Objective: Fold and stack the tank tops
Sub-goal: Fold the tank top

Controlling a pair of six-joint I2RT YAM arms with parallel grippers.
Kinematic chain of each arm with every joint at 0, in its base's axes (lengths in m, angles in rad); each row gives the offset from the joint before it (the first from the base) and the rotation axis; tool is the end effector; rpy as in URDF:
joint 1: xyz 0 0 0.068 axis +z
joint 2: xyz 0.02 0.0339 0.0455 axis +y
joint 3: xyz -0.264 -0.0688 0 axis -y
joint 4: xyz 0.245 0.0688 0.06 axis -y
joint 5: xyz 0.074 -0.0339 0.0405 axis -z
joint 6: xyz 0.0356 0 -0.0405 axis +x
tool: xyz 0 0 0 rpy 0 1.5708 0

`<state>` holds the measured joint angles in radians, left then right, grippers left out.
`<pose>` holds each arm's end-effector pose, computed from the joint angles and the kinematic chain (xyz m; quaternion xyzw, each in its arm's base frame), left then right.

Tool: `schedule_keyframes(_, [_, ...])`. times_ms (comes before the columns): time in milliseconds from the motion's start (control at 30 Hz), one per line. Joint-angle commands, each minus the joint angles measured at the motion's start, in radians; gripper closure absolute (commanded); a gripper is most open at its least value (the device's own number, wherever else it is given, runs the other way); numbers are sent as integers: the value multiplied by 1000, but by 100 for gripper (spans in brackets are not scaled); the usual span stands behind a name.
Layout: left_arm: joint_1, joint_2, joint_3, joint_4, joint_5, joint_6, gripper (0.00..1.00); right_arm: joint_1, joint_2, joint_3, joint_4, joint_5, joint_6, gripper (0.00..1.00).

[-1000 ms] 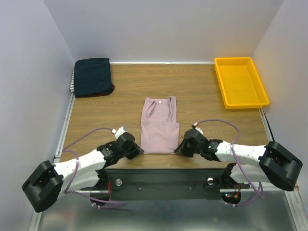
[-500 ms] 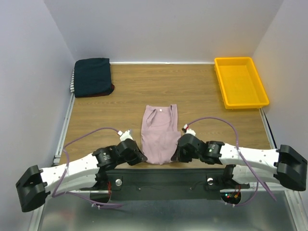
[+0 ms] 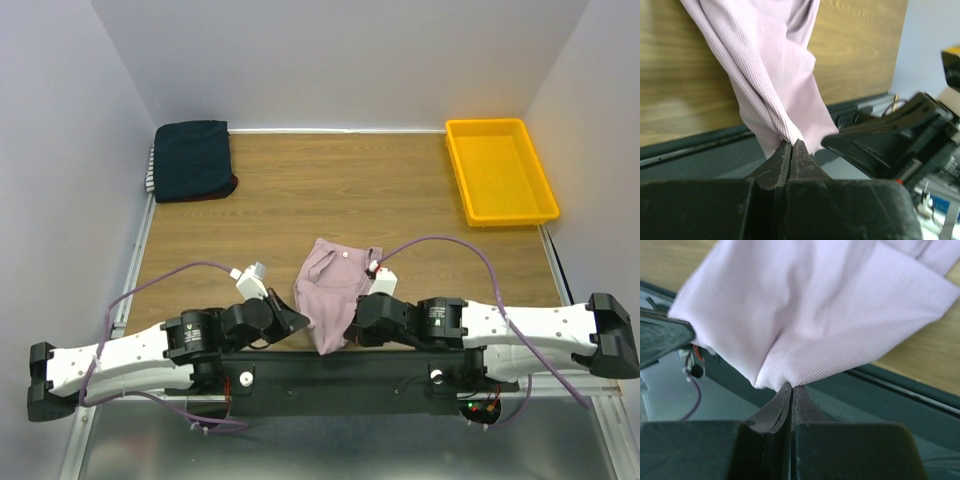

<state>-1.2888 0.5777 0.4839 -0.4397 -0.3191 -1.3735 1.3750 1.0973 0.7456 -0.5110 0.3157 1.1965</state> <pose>0.0500 -0.1325 0.2396 -0.1150 0.8534 -0.4427 0.2502 0.0537 0.2141 0.2385 -0.0283 0.9275 0.2871 0.2378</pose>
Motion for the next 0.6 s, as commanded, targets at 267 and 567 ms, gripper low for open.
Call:
schedule_keyframes(267, [127, 54, 77, 128, -175, 81, 100, -175, 55, 143, -37, 117, -136, 99])
schedule_keyframes(567, [474, 253, 113, 422, 64, 307, 100, -373, 93, 126, 26, -3, -245, 99])
